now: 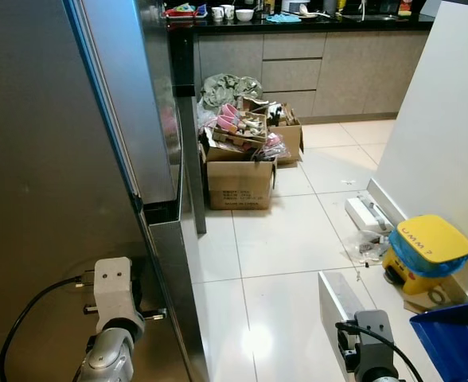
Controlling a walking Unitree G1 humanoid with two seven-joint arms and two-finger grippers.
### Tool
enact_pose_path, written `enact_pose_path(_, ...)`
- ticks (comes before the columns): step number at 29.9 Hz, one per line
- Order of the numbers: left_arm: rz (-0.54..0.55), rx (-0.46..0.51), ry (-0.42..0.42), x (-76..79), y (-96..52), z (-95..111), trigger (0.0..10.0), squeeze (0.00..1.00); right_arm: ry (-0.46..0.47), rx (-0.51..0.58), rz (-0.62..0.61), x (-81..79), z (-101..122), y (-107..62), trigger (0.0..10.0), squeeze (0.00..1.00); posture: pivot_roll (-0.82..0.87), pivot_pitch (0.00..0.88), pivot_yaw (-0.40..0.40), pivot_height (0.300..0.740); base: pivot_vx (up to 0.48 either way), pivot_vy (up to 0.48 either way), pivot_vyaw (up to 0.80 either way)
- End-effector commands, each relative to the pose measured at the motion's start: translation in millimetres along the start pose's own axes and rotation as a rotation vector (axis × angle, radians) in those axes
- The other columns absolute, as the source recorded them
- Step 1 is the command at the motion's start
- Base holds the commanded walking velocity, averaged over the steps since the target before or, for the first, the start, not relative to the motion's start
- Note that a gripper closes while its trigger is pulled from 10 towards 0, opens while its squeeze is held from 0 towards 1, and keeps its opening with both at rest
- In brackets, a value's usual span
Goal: Restocking fridge
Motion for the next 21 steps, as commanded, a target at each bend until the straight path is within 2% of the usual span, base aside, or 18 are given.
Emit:
enact_pose_path(1, -0.049, 0.043, -0.018, 13.9, 5.2, 9.7, 10.0, 0.00, 0.002, 0.010, -0.006, -0.9, -0.1, -1.0, 10.0, 0.00, -0.09, 0.063, -0.007, 0.740, 0.000, 0.000, 0.00)
enact_pose_path(2, -0.049, 0.043, -0.018, 13.9, 5.2, 9.7, 10.0, 0.00, 0.002, 0.010, -0.006, -0.9, -0.1, -1.0, 10.0, 0.00, -0.09, 0.063, -0.007, 0.740, 0.000, 0.000, 0.00)
enact_pose_path(3, -0.050, 0.049, -0.015, 15.7, 7.0, 10.2, 10.0, 0.26, 0.002, 0.009, -0.006, -1.1, -0.2, -1.0, 10.0, 0.00, -0.09, 0.063, -0.007, 0.740, 0.000, 0.000, 0.00)
enact_pose_path(4, -0.050, 0.052, -0.012, 16.5, 7.8, 10.5, 10.0, 1.00, 0.002, 0.009, -0.006, -1.1, -0.1, -1.1, 10.0, 0.00, -0.09, 0.064, -0.008, 0.740, 0.000, 0.000, 0.00)
enact_pose_path(16, -0.065, 0.054, -0.002, 22.6, 10.3, 10.3, 10.0, 1.00, 0.004, 0.010, -0.011, -0.9, -0.2, -1.4, 10.0, 0.00, -0.09, 0.064, -0.007, 0.740, 0.000, 0.000, 0.00)
enact_pose_path(17, -0.070, 0.056, 0.001, 22.8, 10.6, 10.7, 1.8, 0.00, 0.004, 0.009, -0.011, -1.0, -0.3, -1.3, 10.0, 0.00, -0.09, 0.063, -0.005, 0.740, 0.000, 0.000, 0.00)
enact_pose_path(19, -0.072, 0.058, 0.002, 22.8, 11.1, 11.0, 1.8, 0.00, 0.004, 0.008, -0.012, -1.2, -0.2, -1.2, 10.0, 0.00, -0.09, 0.063, -0.005, 0.740, 0.000, 0.000, 0.00)
enact_pose_path(20, -0.073, 0.063, 0.000, 23.0, 11.4, 11.2, 0.0, 0.00, 0.005, 0.008, -0.013, -1.3, -0.2, -1.2, 10.0, 0.00, -0.09, 0.063, -0.003, 0.740, 0.000, 0.000, 0.00)
enact_pose_path(21, -0.077, 0.067, -0.002, 23.7, 11.4, 11.5, 0.0, 0.00, 0.006, 0.008, -0.013, -1.4, -0.3, -1.2, 10.0, 0.00, -0.09, 0.063, -0.003, 0.740, 0.000, 0.000, 0.00)
Point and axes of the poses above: a point about 5 cm out from each wrist's last joint towards the gripper, its own y axis pointing out of the wrist towards the gripper, its own z axis along the axis of the wrist's last joint, x = y × z, the point moved 1 cm from there along y, pointing out of the wrist towards the gripper, and after that the axes turned 15 degrees about -y, right-handed, at the moved point
